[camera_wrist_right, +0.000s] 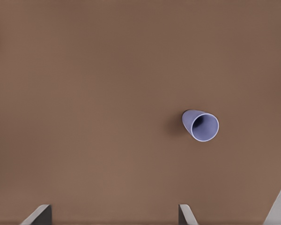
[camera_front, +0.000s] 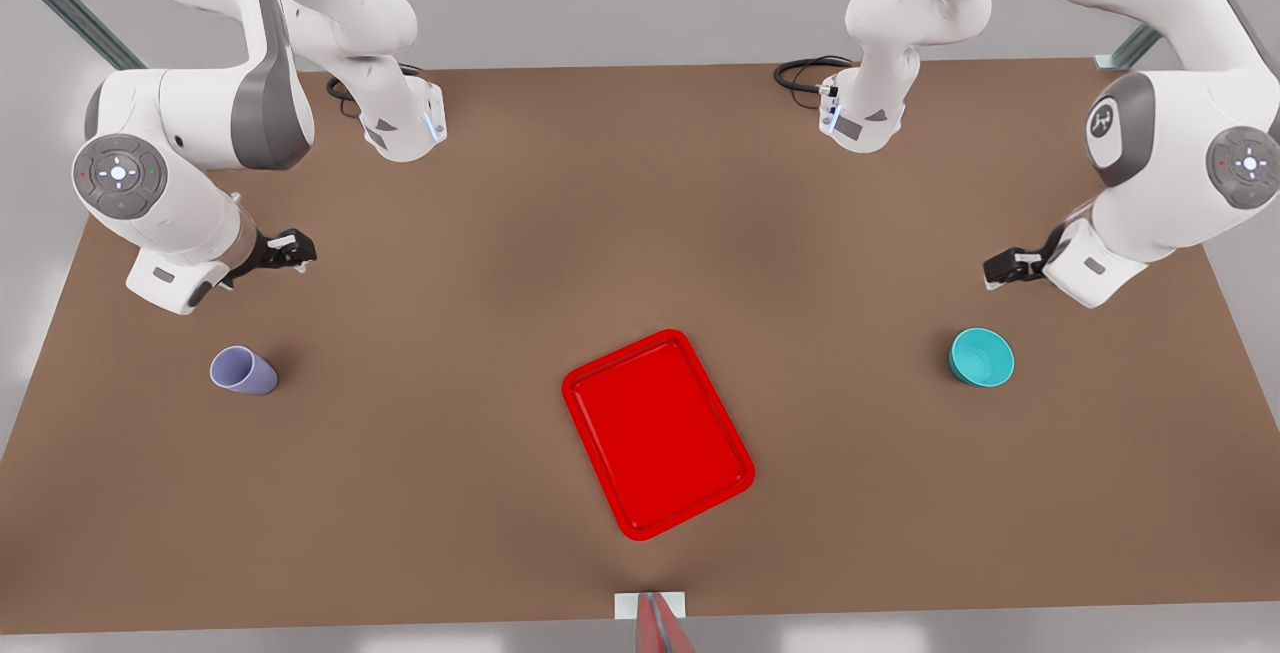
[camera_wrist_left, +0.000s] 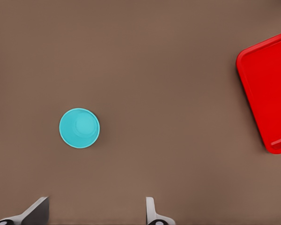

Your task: Place the bowl on the tray with the left arm and the cup on the tray with the right arm

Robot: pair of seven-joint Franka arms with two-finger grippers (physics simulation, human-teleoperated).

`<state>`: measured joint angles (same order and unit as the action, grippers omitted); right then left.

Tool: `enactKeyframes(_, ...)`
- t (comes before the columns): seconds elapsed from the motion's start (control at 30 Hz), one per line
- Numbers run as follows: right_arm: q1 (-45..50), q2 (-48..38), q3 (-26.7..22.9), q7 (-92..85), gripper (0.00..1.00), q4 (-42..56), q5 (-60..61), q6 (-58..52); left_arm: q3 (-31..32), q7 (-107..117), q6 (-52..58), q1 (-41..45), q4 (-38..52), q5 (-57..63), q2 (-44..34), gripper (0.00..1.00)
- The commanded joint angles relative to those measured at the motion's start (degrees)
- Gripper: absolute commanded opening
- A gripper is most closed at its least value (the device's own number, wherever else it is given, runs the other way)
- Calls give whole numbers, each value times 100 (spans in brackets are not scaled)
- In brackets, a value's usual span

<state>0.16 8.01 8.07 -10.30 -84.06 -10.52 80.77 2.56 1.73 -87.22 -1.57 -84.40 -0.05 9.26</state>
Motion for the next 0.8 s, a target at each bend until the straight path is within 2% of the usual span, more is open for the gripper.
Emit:
enactKeyframes(0.0, 1, -2, 2, -60, 100, 4, -2, 1, -1, 11, 56, 16, 3, 5, -3, 100)
enactKeyframes(0.07, 1, -10, 2, 37, 100, 4, -2, 1, -9, -611, 39, -309, -6, -134, 233, 100)
enactKeyframes(0.13, 1, -10, 2, 28, 100, 4, -2, 1, -53, -2018, -1076, -951, -287, -785, 1121, 100)
enactKeyframes(0.2, -8, -2, -7, 28, 100, -14, -2, 1, -923, -4119, -2175, -986, -1113, -1981, 1543, 100)
enactKeyframes(0.3, -16, -2, -7, 45, 100, -67, -2, 1, -1064, -4726, -3063, -1161, -1333, -2007, 2018, 100)
enactKeyframes(0.7, -8, 34, -7, 28, 100, -128, -11, 1, -1055, -4964, -3723, -1267, -1808, -2034, 2633, 100)
enactKeyframes(0.73, -8, 34, -7, 37, 100, -172, -11, -8, -1055, -4963, -3723, -1267, -1808, -2034, 2651, 92)
enactKeyframes(0.77, -8, 34, 2, 45, 100, -199, -11, 1, -1064, -4955, -3723, -1267, -1808, -2034, 2651, 74)
